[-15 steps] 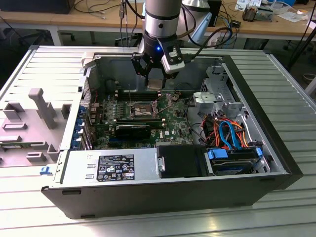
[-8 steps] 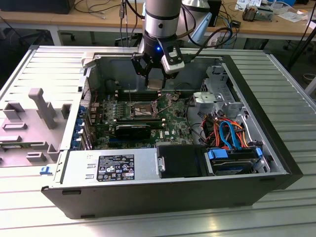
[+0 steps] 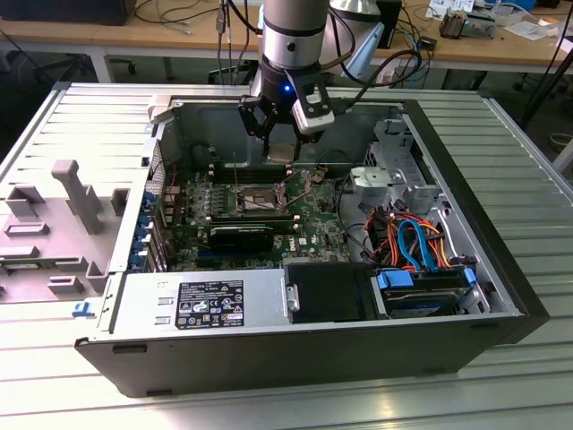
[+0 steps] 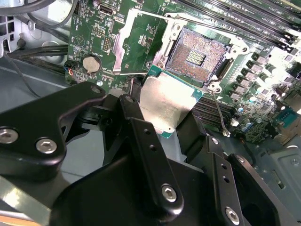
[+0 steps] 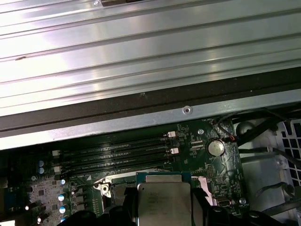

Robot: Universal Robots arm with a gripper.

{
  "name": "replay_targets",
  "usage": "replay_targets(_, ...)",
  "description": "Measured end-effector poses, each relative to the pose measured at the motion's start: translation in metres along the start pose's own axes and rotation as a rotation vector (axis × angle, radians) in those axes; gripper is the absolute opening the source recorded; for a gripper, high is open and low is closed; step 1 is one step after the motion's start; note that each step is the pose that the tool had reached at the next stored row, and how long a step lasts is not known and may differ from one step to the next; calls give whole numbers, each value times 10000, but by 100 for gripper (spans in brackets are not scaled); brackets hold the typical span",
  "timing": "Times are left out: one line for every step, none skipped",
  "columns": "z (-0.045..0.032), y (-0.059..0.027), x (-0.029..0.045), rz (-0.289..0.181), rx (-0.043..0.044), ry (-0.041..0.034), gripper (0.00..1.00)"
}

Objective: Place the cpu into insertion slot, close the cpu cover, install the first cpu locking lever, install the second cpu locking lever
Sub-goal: 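Place the cpu into insertion slot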

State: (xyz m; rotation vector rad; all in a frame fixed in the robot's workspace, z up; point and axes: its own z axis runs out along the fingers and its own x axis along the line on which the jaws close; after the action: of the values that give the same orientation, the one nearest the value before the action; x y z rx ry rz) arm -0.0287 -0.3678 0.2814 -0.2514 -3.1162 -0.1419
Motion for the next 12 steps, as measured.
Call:
replay_targets(0, 0, 0, 4, 0, 0, 55)
replay_targets(0, 0, 0, 7, 0, -1, 55)
replay_targets(0, 0, 0, 13, 0, -1, 55)
replay_targets(0, 0, 0, 16, 0, -1, 55)
replay_targets(0, 0, 0, 21, 0, -2, 55)
replay_targets(1, 0, 0, 25, 0, -2, 55)
replay_targets(1, 0, 0, 29, 0, -3, 55)
replay_targets(1, 0, 0, 33, -1, -3, 55)
replay_targets(1, 0, 0, 36, 0, -3, 55)
replay_targets(1, 0, 0, 40, 0, -3, 55)
replay_targets(1, 0, 0, 43, -1, -4, 55)
replay_targets(1, 0, 0, 50, -1, -4, 55)
